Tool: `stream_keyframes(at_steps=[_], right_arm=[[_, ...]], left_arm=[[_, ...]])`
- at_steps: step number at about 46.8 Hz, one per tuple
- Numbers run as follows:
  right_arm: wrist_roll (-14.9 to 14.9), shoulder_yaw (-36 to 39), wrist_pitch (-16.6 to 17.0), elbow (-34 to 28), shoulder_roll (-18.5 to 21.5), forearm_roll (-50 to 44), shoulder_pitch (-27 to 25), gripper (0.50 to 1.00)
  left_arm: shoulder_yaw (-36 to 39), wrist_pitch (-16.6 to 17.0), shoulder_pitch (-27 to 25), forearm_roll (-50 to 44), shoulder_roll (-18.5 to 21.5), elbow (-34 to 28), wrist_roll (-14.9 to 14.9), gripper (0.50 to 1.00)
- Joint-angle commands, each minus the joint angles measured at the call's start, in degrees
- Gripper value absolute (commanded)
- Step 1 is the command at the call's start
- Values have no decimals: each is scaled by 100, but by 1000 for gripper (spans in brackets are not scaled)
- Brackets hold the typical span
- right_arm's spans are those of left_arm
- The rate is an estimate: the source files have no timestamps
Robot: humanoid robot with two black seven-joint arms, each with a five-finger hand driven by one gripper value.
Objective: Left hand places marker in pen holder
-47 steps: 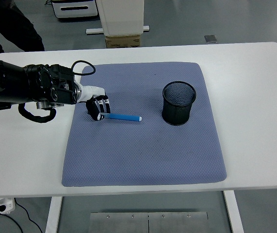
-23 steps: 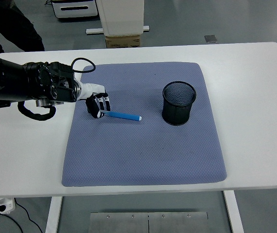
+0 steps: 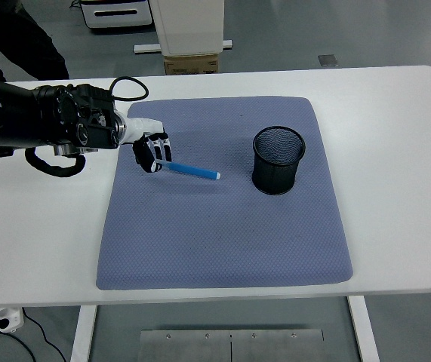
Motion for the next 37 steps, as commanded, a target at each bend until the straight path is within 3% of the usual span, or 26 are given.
stream_keyframes(at_steps=[1,37], right_arm=[[0,4,0,0,0,0,0,1000],[0,4,0,0,0,0,0,1000]], left_arm=[[14,-10,-67,0,0,-2,0,500],[357,-10,-463,0,0,-2,0,500]])
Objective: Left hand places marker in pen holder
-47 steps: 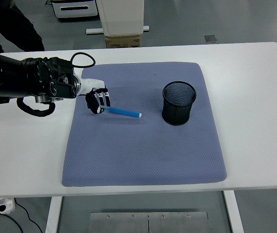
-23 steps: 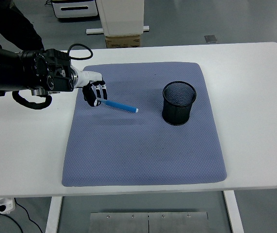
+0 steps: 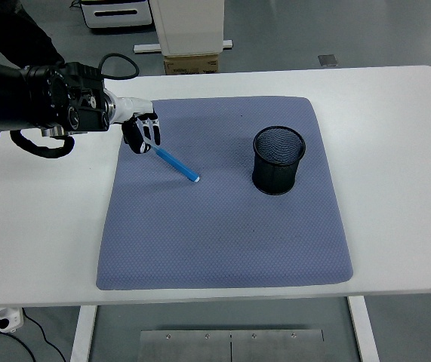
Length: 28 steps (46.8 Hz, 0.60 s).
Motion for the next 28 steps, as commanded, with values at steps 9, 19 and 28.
stream_keyframes(at_steps=[9,19,28], right_arm=[[0,1,0,0,0,0,0,1000],[0,-7,0,0,0,0,0,1000],[0,1,0,0,0,0,0,1000]], left_arm=[[8,1,-62,1,0,10,0,500],[8,1,-202,1,0,19,0,500],[8,9,-281,1,0,27,-9,500]])
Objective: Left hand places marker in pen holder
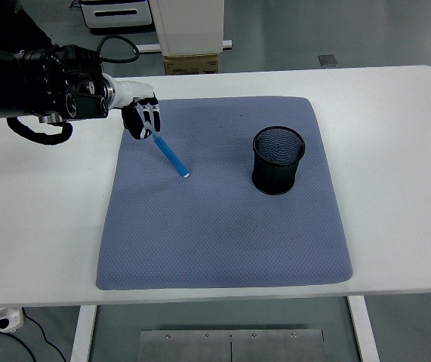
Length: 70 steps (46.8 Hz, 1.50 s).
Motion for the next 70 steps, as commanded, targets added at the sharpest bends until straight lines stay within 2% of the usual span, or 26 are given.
stream_keyframes(at_steps=[1,48,70], right_arm=[[0,2,0,0,0,0,0,1000],[0,2,0,0,0,0,0,1000],[0,2,0,0,0,0,0,1000]], left_arm=[[-3,3,-12,-8,0,6,-5,500],[-12,3,-328,0,0,33,-5,500],[-364,-24,-495,0,0,33,-5,500]])
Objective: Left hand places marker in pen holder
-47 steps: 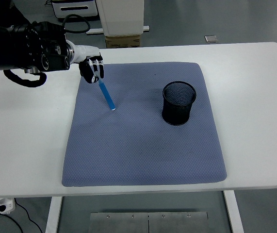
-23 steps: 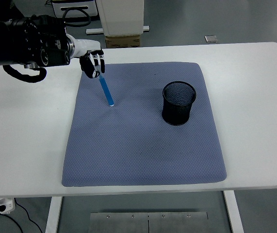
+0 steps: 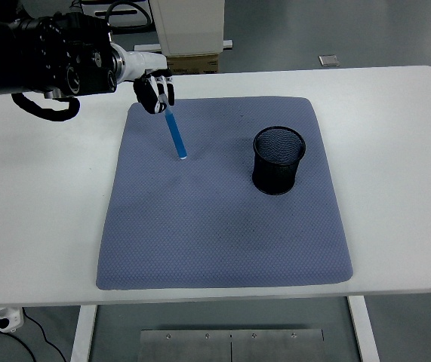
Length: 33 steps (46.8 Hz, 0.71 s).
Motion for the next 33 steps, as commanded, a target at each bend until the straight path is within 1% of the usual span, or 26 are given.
stream_keyframes(at_steps=[1,33], right_arm=[[0,3,0,0,0,0,1,1000],[0,-6,0,0,0,0,1,1000]], left_arm=[[-56,1,-28,-6,0,-3,-1,500],[-460,1,-371,-6,79,6,-9,500]])
